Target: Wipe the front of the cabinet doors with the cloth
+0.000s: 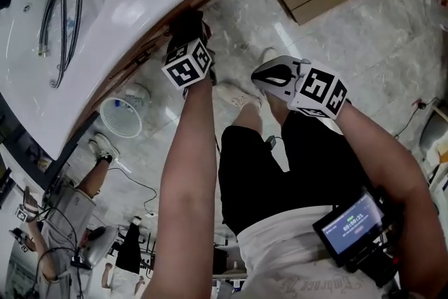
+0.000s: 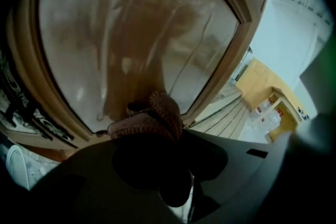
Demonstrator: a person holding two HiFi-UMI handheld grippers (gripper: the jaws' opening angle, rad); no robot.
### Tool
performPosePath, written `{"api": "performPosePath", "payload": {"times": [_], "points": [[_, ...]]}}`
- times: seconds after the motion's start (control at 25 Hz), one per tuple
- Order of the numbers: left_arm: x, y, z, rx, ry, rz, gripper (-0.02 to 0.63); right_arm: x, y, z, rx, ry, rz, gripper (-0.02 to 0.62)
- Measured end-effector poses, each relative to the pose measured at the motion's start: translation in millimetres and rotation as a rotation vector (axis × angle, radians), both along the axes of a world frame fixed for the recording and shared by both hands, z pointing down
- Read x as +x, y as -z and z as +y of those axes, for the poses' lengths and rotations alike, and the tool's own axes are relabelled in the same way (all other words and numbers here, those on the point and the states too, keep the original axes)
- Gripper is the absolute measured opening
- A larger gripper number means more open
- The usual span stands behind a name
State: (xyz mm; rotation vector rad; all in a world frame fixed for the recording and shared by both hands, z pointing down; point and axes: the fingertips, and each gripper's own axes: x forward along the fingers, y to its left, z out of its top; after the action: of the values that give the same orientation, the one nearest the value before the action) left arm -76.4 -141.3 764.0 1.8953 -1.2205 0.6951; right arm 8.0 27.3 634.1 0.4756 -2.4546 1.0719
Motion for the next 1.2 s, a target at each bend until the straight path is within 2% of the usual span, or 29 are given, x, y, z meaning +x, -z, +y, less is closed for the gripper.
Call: {"api": "performPosePath", "payload": {"times": [0.24, 0.48, 0.64, 0.96, 1.2], "points": [[-55, -19, 15, -0.062, 0.142, -0.035, 0.118, 0, -1, 0, -0.001, 0.000, 0.007, 0.014], [-105, -33, 35, -0.099, 0.186, -0.106, 0.118, 4, -2, -1, 0.003, -0.019, 0.010, 0.014], [-121, -42, 43, -0.129, 0.216, -0.125, 0.118, 8, -2, -2, 0.006, -0.037, 0.010, 0.014], [-91, -51, 32, -0.129, 0.131, -0.085, 0.118, 19, -4, -3, 0.009, -0.083, 0.016, 0.014], [-38, -54, 10, -0.110, -0.017, -0.063, 0.118, 33, -4, -13, 0.019, -0.154, 0.021, 0.014]]}}
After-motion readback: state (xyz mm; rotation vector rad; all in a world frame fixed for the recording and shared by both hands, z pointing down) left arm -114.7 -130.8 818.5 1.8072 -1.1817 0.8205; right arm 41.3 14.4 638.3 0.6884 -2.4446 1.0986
